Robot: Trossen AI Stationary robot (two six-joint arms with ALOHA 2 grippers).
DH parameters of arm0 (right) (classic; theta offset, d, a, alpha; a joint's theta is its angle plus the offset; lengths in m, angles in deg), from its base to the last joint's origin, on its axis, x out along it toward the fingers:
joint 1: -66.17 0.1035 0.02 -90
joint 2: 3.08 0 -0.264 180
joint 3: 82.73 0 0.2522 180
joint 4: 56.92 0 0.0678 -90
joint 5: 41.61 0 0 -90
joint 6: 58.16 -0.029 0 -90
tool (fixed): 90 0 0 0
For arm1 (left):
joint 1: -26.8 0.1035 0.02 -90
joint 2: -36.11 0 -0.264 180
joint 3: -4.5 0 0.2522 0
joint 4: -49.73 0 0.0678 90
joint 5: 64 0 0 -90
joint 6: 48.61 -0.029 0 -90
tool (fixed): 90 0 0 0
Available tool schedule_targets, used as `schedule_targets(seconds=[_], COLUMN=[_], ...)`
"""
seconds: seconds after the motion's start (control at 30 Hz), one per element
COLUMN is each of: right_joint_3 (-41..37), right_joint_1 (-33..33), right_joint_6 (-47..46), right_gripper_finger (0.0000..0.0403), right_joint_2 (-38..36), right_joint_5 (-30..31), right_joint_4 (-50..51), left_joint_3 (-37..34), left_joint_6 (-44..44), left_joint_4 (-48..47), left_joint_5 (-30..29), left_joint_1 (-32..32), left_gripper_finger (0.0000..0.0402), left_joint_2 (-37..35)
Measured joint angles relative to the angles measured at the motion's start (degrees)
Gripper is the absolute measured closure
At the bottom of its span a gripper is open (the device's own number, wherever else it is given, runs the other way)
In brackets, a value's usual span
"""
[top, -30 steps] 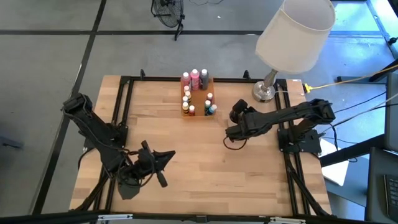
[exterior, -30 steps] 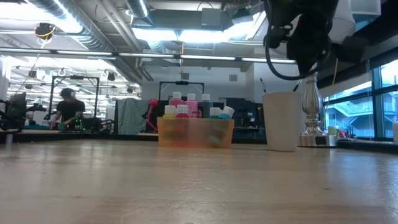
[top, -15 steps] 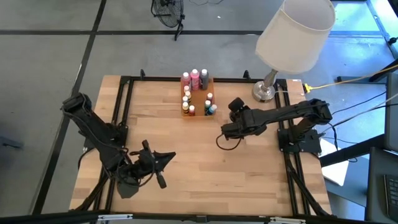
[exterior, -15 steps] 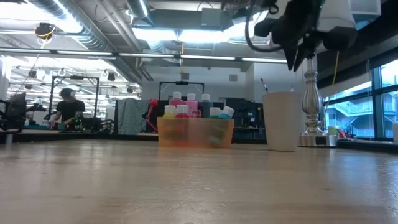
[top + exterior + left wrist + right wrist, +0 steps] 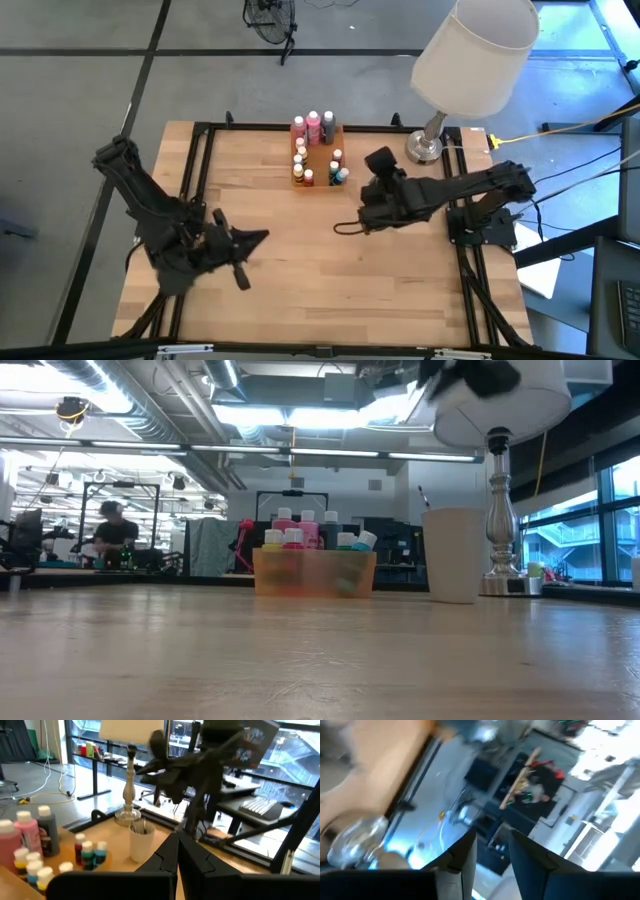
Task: Pick & Place Paint Supplies
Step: Return to Home Position
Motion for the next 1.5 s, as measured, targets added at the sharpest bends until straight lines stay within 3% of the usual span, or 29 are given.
schedule_targets(seconds=[0.13, 0.4, 0.5, 0.6, 0.8, 0.97, 1.1, 1.23, 1.3, 1.4, 1.5], right_joint_3=[10.03, 32.77, 39.76, 43.91, 41.92, 41.95, 41.9, 38.17, 33.24, 22.55, 8.09], right_joint_1=[3.24, 8.7, 9.86, 9.14, 1.6, -4.97, -5.36, -5.36, -5.36, -5.36, -5.36], right_joint_6=[-0.58, -8.83, -11.51, -13.73, -16.19, -16.9, -19.37, -25.1, -27.85, -30.62, -32.41], right_gripper_finger=[0.0301, 0.038, 0.0397, 0.0399, 0.0401, 0.0401, 0.0402, 0.0402, 0.0402, 0.0402, 0.0402], right_joint_2=[0.0, -0.65, -2.87, -7.06, -20.04, -30.13, -35.8, -39.37, -41.5, -46.2, -52.28], right_joint_5=[3.09, 6.34, 3.12, -5.7, -18.18, -37.1, -50.13, -51.22, -51.37, -55.89, -58.04], right_joint_4=[-0.01, 0.43, 0.4, 0.0, 0.45, 0.31, -1.65, -0.25, 0.39, -1.61, -12.52], left_joint_3=[0.0, 0.0, 0.0, 0.0, 0.0, 0.0, 0.05, 0.0, 0.0, -0.53, -2.79], left_joint_6=[-6.07, -26.75, -34.02, -37.89, -38.69, -31.62, -23.57, -20.55, -19.39, -20.43, -22.36], left_joint_4=[0.81, 9.33, 11.2, 11.47, 9.01, -4.46, -16.78, -27.23, -31.7, -32.76, -30.19], left_joint_5=[-0.1, -0.1, -0.07, 0.76, 2.31, 7.85, 14.72, 17.4, 22.35, 33.79, 38.82], left_joint_1=[-0.34, 1.29, 2.99, 4.58, 7.28, 8.98, 10.67, 12.27, 12.87, 13.52, 14.13], left_gripper_finger=[0.04, 0.04, 0.04, 0.04, 0.04, 0.04, 0.04, 0.04, 0.04, 0.04, 0.04], left_joint_2=[-5.59, -15.92, -19.58, -23.46, -31.72, -40.09, -44.39, -45.25, -45.21, -45.78, -48.61])
